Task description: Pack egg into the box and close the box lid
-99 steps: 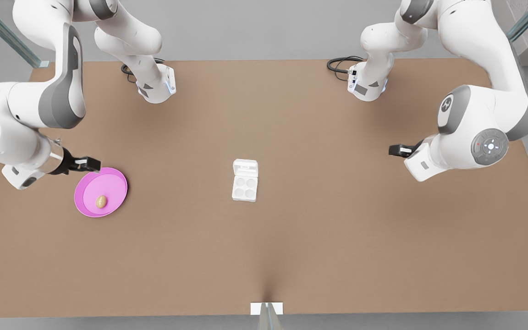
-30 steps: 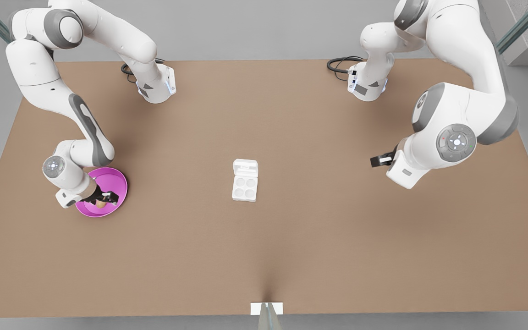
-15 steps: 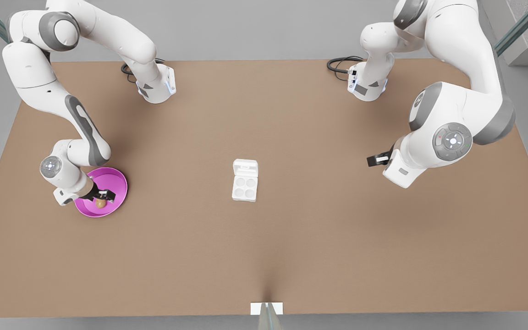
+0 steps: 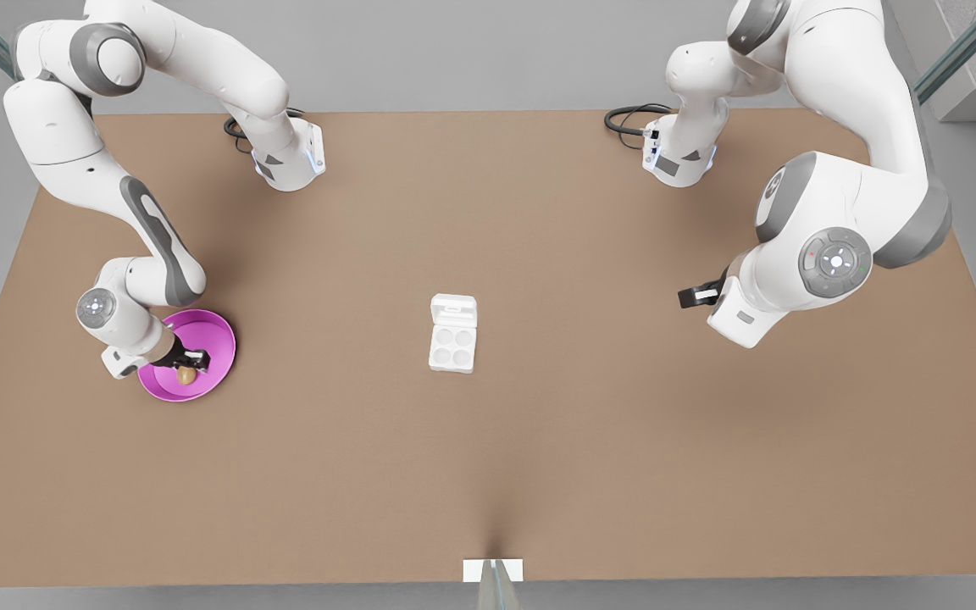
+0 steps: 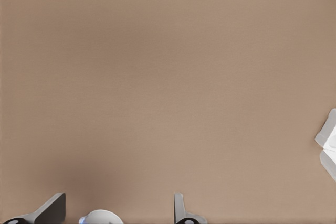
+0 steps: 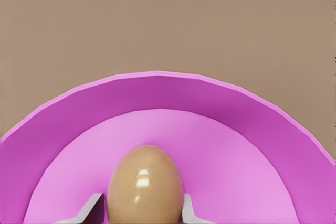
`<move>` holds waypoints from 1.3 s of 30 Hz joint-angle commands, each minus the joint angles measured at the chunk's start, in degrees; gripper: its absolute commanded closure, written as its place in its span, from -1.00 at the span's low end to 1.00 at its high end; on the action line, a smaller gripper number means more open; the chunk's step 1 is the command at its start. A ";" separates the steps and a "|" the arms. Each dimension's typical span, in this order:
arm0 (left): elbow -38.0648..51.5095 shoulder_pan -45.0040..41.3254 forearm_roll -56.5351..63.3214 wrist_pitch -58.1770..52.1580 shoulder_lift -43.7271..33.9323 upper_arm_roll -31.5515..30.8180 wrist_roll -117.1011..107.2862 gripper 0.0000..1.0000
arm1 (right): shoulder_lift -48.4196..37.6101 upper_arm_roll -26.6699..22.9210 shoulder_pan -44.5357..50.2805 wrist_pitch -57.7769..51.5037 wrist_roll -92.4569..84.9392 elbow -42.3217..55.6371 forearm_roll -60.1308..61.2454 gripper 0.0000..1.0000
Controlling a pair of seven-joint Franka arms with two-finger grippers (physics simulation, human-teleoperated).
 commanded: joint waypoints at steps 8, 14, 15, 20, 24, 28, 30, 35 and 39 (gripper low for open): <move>0.02 0.00 0.13 -0.31 -0.06 -0.04 -0.23 -1.00 | -0.35 0.01 0.02 -0.16 -0.54 -0.24 -0.20 0.02; -0.06 0.00 0.13 -0.31 -0.06 -0.04 -0.23 -1.00 | -4.48 0.98 -0.06 -5.52 -0.37 -0.32 -0.11 0.02; -0.15 -0.09 0.13 -0.31 -0.06 -0.04 -0.23 -1.00 | -5.71 1.42 -0.15 -6.67 -0.37 -0.59 -0.11 0.02; -0.06 -0.35 0.30 -0.31 -0.06 -0.04 -0.23 -1.00 | -6.85 5.90 2.92 -13.79 1.38 2.75 2.78 0.01; -0.24 -0.26 0.21 -0.40 -0.06 -0.04 -0.23 -1.00 | -6.41 -0.33 21.80 -17.74 7.89 9.43 11.22 0.02; -0.24 -0.26 0.13 -0.40 -0.06 -0.04 -0.23 -1.00 | -4.40 -17.48 50.55 -20.73 12.72 16.72 23.88 0.02; -0.24 -0.09 0.13 -0.40 -0.06 -0.04 -0.23 -1.00 | -3.25 -23.28 61.63 -22.84 15.45 19.45 26.61 0.02; -0.24 -0.35 0.13 -0.48 0.03 -0.04 -0.23 -1.00 | -0.44 -32.33 82.28 -25.91 26.70 24.20 33.29 0.02; -0.24 -0.26 0.13 -0.48 0.03 -0.04 -0.23 -1.00 | 1.50 -33.13 87.47 -28.99 32.24 28.33 33.73 0.01</move>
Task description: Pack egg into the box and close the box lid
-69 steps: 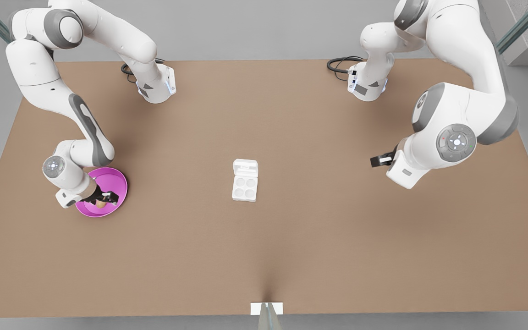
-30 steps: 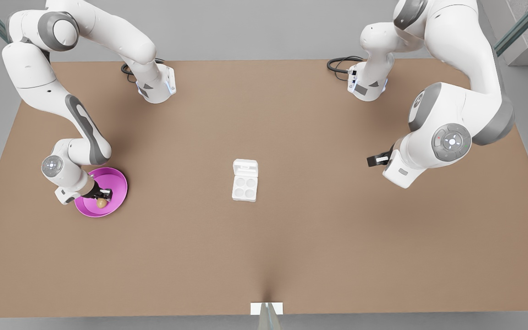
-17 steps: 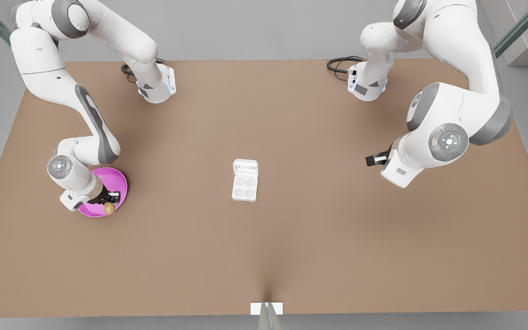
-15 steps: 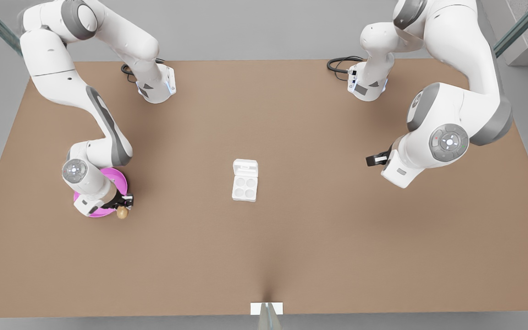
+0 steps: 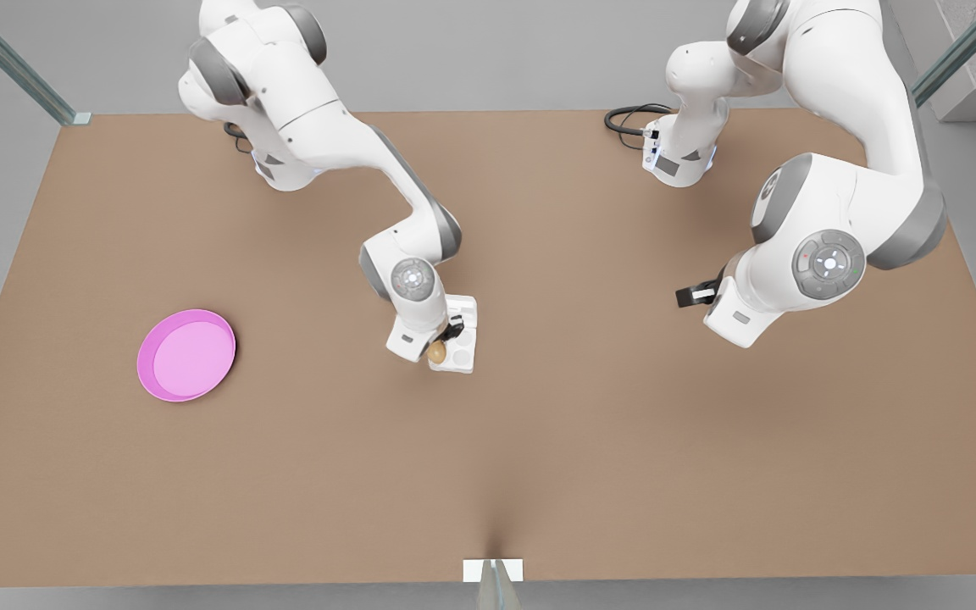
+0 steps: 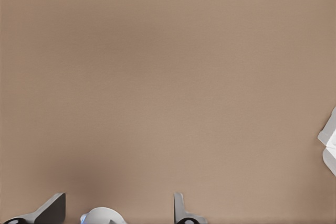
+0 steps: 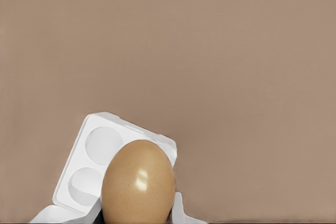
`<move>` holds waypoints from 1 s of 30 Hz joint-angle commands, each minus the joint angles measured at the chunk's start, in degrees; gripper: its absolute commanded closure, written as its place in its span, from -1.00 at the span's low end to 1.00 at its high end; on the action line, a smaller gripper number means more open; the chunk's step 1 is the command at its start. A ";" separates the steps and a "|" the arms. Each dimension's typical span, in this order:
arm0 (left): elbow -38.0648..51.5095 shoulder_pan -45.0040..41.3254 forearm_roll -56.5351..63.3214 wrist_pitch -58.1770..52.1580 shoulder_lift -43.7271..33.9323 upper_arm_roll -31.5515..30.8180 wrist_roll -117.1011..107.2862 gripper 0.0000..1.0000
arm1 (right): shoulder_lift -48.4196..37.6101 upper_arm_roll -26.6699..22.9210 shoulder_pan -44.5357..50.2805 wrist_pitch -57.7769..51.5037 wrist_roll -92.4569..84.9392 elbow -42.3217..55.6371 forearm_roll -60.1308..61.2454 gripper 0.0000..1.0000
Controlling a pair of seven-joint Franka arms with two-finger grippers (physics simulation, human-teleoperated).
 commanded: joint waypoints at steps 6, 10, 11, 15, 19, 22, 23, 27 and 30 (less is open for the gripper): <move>0.02 0.02 0.12 -0.43 -0.05 -0.04 0.00 -1.00 | 4.28 -0.23 3.77 -4.62 22.74 3.54 1.49 0.01; -0.06 0.02 0.03 -0.43 -0.05 -0.04 0.00 -1.00 | 4.11 -0.14 2.90 -4.09 22.21 2.84 1.40 -0.79; -0.06 0.02 0.12 -0.43 -0.05 -0.04 0.00 -1.00 | 1.83 0.04 3.16 -5.41 22.12 2.58 1.49 -1.00; -0.06 -0.07 0.12 -0.43 -0.05 -0.04 0.00 -1.00 | -4.23 2.58 -2.01 -7.61 21.59 -1.81 0.87 -1.00; 1.34 -0.69 -0.32 -0.43 -1.80 -1.70 8.61 -1.00 | -6.79 29.92 -51.14 -14.27 2.63 -4.46 -16.26 -1.00; 0.55 -10.86 1.69 3.78 -0.84 -13.40 4.33 -1.00 | -12.41 29.22 -67.50 -30.27 -24.10 0.89 -21.45 -1.00; 0.64 -20.35 6.08 5.01 1.09 -13.40 -9.89 -1.00 | -12.41 29.22 -68.30 -33.62 -24.29 4.15 -21.45 -1.00; -0.33 -40.41 8.47 21.71 12.69 -12.78 -33.84 -1.00 | -21.73 24.40 -60.67 -33.71 -23.76 7.14 -16.72 -1.00; -4.20 -42.17 15.76 34.63 21.22 -12.61 -38.76 -1.00 | -28.23 12.25 -48.61 -37.93 -22.00 8.64 -8.62 -1.00</move>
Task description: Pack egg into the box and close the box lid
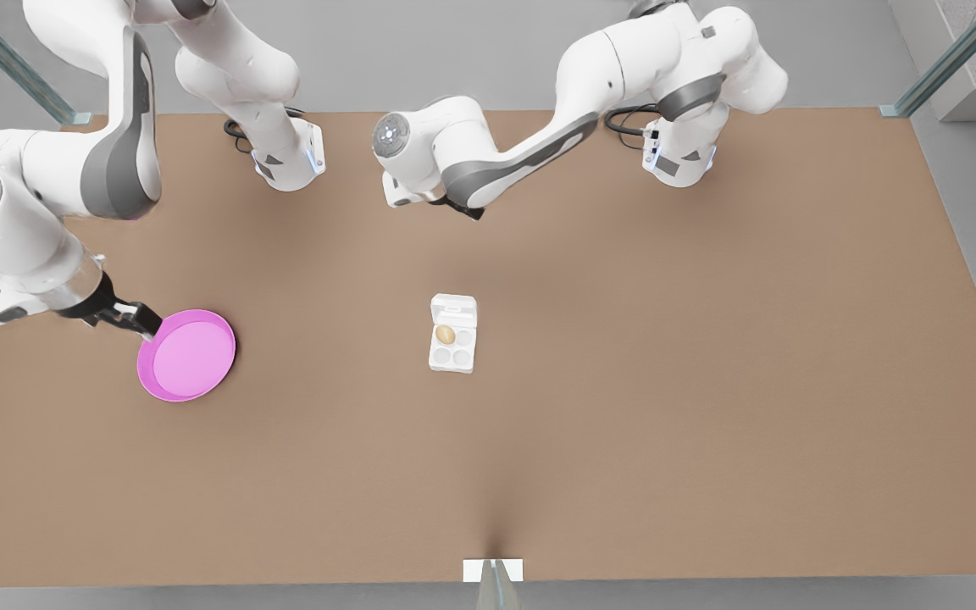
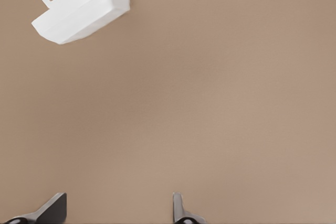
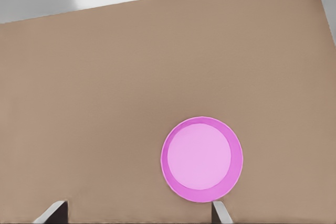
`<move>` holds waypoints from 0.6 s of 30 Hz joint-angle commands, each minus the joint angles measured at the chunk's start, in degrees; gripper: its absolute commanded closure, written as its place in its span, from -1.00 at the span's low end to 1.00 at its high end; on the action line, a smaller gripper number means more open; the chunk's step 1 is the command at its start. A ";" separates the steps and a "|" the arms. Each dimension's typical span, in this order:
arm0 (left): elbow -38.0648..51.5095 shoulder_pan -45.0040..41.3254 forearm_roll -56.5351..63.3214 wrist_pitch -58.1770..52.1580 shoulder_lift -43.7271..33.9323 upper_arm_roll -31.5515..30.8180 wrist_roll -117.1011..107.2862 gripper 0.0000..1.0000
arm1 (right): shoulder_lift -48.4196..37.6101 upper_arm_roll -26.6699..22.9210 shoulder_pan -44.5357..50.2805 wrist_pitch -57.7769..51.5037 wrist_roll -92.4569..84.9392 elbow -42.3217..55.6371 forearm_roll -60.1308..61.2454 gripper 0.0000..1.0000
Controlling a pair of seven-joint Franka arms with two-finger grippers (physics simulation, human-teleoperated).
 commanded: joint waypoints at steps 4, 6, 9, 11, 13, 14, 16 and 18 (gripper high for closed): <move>-1.20 -1.03 6.35 19.65 7.03 1.04 -31.00 -1.00 | 1.43 -1.35 0.87 -12.89 -18.46 4.66 5.01 -1.00; -5.33 -0.85 9.61 23.96 6.95 1.22 -36.01 -1.00 | 1.35 -1.35 0.87 -13.16 -18.46 4.57 4.92 -1.00; -6.47 2.31 9.96 23.17 6.51 1.40 -34.60 -1.00 | 1.52 -1.35 0.61 -13.07 -18.46 4.66 5.01 -1.00; -6.21 3.98 9.96 23.08 6.24 1.40 -32.32 -1.00 | 1.52 -1.35 0.78 -13.16 -18.81 4.05 5.01 -1.00; -5.94 4.68 10.05 23.16 6.33 1.48 -31.18 -1.00 | 1.61 -0.48 0.96 -13.16 -18.46 4.22 4.93 -1.00; -5.94 4.86 10.57 23.25 6.42 2.10 -30.91 -1.00 | 2.58 0.67 0.78 -13.16 -18.55 4.84 4.13 -1.00; -6.12 4.86 10.75 23.52 6.95 2.27 -30.74 -1.00 | 2.84 0.67 0.87 -12.81 -18.55 4.84 3.96 -1.00; -5.94 5.47 11.80 23.87 6.95 2.36 -30.03 -1.00 | 3.36 0.76 0.96 -12.19 -18.46 4.75 2.29 -1.00</move>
